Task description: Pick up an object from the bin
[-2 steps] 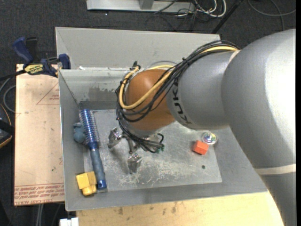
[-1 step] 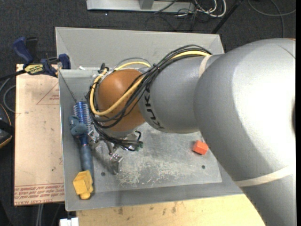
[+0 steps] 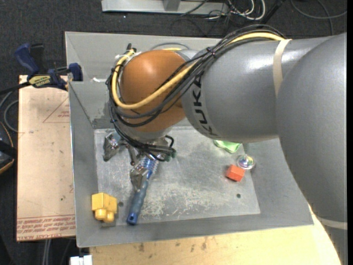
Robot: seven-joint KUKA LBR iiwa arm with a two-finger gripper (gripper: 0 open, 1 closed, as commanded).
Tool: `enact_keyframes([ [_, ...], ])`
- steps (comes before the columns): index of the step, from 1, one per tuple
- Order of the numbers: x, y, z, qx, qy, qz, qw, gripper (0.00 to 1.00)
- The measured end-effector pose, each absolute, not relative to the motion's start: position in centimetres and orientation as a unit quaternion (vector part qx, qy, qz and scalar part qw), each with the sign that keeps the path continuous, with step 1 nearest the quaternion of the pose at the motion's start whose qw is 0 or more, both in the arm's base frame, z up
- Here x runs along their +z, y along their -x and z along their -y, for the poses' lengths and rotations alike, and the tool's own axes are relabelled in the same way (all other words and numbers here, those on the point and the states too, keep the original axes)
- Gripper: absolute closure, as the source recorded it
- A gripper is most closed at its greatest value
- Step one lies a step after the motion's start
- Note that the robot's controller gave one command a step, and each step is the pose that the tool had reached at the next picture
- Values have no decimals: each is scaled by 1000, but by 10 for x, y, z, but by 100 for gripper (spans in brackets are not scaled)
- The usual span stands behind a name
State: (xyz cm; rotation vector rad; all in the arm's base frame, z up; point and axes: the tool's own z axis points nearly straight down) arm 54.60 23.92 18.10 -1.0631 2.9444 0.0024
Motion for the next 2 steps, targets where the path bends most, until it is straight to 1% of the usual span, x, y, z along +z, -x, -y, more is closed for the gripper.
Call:
enact_keyframes([
  [1, 88, -483, -196, 0, 420, -908, 7, 0],
  [2, 87, -481, -196, 1, 420, -907, 2, 100],
])
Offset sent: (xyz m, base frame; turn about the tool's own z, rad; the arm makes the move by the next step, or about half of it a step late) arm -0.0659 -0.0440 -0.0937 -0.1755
